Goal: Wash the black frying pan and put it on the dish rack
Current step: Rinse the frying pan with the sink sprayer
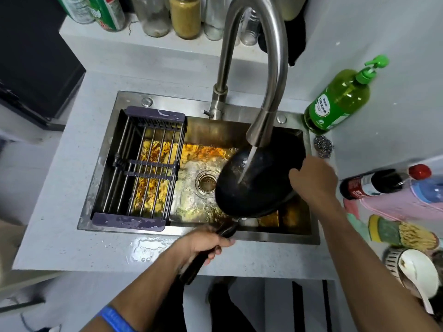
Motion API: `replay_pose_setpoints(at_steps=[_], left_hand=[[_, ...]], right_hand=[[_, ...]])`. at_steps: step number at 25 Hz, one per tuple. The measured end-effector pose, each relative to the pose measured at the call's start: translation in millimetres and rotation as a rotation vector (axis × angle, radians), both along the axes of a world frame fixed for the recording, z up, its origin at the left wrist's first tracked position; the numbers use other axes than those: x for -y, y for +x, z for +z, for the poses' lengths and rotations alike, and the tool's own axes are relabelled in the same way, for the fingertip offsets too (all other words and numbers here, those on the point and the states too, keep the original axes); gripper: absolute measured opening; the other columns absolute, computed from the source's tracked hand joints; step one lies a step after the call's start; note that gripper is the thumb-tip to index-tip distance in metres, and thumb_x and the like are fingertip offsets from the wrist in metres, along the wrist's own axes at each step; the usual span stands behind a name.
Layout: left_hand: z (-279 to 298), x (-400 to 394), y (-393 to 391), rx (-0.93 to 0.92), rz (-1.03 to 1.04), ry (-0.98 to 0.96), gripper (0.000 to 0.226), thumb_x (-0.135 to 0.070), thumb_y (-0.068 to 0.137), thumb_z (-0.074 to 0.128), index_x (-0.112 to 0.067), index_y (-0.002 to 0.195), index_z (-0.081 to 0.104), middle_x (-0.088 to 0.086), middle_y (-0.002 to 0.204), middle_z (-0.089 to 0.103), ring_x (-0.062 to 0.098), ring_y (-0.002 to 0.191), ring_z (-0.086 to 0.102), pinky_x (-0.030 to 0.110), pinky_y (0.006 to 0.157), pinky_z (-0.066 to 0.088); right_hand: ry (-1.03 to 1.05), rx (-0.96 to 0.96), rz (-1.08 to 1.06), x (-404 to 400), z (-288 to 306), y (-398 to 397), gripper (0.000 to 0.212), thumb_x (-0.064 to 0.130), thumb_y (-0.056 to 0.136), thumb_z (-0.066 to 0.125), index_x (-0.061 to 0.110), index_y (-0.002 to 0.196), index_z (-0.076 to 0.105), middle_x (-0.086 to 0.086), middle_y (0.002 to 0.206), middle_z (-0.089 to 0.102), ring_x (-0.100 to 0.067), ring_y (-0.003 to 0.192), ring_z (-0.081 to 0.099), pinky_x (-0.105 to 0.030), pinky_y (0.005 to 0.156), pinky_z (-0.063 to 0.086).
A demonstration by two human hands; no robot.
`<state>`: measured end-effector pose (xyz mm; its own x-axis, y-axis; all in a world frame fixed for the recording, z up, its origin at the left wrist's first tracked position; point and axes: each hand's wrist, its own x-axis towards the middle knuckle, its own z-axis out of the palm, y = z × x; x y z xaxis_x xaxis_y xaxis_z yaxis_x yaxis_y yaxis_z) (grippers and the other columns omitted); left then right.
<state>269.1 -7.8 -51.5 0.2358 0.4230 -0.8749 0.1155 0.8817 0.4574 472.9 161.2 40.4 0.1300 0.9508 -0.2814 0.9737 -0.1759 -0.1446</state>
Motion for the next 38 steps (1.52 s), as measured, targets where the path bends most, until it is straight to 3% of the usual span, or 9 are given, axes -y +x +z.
replay_pose_setpoints(at_steps=[5, 7, 9, 13, 16, 23, 28, 34, 38], left_hand=[[-1, -13, -17, -0.709, -0.197, 0.348, 0.031, -0.047, 0.079, 0.075, -0.019, 0.081, 0.062, -0.007, 0.064, 0.06, 0.009, 0.056, 0.056, 0.021, 0.047, 0.04], [2, -10, -28, -0.783, -0.245, 0.373, 0.032, -0.051, 0.08, 0.072, -0.023, 0.078, 0.055, -0.008, 0.065, 0.058, 0.008, 0.057, 0.057, 0.023, 0.049, 0.042], [4, -7, -35, -0.875, -0.311, 0.396, 0.036, -0.056, 0.08, 0.069, -0.022, 0.082, 0.057, -0.007, 0.067, 0.06, 0.008, 0.058, 0.059, 0.024, 0.052, 0.048], [3, -1, -44, -0.963, -0.384, 0.429, 0.046, -0.064, 0.078, 0.066, -0.019, 0.087, 0.059, -0.006, 0.067, 0.06, 0.009, 0.057, 0.059, 0.023, 0.051, 0.047], [2, 1, -46, -0.981, -0.431, 0.449, 0.049, -0.065, 0.079, 0.064, -0.018, 0.09, 0.059, -0.005, 0.069, 0.06, 0.013, 0.061, 0.061, 0.026, 0.057, 0.051], [7, -7, -41, -0.98, -0.435, 0.46, 0.044, -0.058, 0.08, 0.067, -0.018, 0.097, 0.061, -0.002, 0.079, 0.065, 0.017, 0.07, 0.065, 0.031, 0.067, 0.058], [15, -8, -41, -1.018, -0.416, 0.463, 0.041, -0.056, 0.082, 0.067, -0.018, 0.097, 0.06, -0.007, 0.074, 0.06, 0.012, 0.064, 0.059, 0.022, 0.054, 0.044], [16, -6, -48, -1.021, -0.406, 0.459, 0.044, -0.056, 0.081, 0.067, -0.019, 0.104, 0.061, -0.005, 0.084, 0.064, 0.014, 0.071, 0.06, 0.023, 0.06, 0.047], [17, -10, -45, -1.018, -0.398, 0.463, 0.043, -0.055, 0.082, 0.067, -0.02, 0.105, 0.061, -0.008, 0.08, 0.061, 0.011, 0.067, 0.059, 0.019, 0.052, 0.039]], right_hand=[[-0.07, -0.23, -0.065, 14, -2, 17, 0.045, 0.039, 0.091, 0.062, 0.012, 0.126, 0.054, -0.008, 0.106, 0.063, -0.028, 0.093, 0.058, -0.036, 0.078, 0.045], [-0.037, -0.629, -0.034, 4, 25, -6, 0.062, 0.046, 0.087, 0.071, 0.025, 0.14, 0.046, -0.002, 0.094, 0.06, -0.017, 0.085, 0.06, -0.033, 0.074, 0.049], [0.041, -0.895, 0.038, -11, 50, -32, 0.055, 0.046, 0.085, 0.073, 0.027, 0.133, 0.055, -0.005, 0.079, 0.06, -0.016, 0.068, 0.06, -0.03, 0.067, 0.052], [0.244, -0.851, 0.216, -29, 65, -67, 0.02, 0.043, 0.084, 0.074, 0.026, 0.089, 0.066, -0.012, 0.061, 0.059, -0.021, 0.052, 0.052, -0.035, 0.055, 0.051], [0.246, -0.672, 0.281, -34, 65, -76, 0.02, 0.038, 0.082, 0.076, 0.025, 0.085, 0.061, 0.01, 0.064, 0.061, 0.002, 0.053, 0.053, -0.015, 0.055, 0.046], [0.137, -0.536, 0.233, -41, 37, -74, 0.032, 0.043, 0.078, 0.068, 0.014, 0.066, 0.065, 0.0, 0.064, 0.068, -0.014, 0.061, 0.064, -0.029, 0.058, 0.051], [0.012, -0.677, 0.218, -47, 26, -81, 0.027, 0.04, 0.076, 0.067, 0.015, 0.085, 0.072, -0.002, 0.075, 0.072, -0.019, 0.072, 0.069, -0.043, 0.072, 0.059], [0.071, -0.351, 0.233, -50, 28, -43, 0.028, 0.04, 0.087, 0.063, 0.015, 0.075, 0.066, 0.0, 0.07, 0.065, -0.019, 0.071, 0.064, -0.025, 0.056, 0.04], [-0.039, -0.56, 0.215, -49, 28, -58, 0.026, 0.04, 0.082, 0.064, 0.015, 0.079, 0.072, 0.0, 0.07, 0.069, -0.018, 0.07, 0.066, -0.037, 0.073, 0.055]])
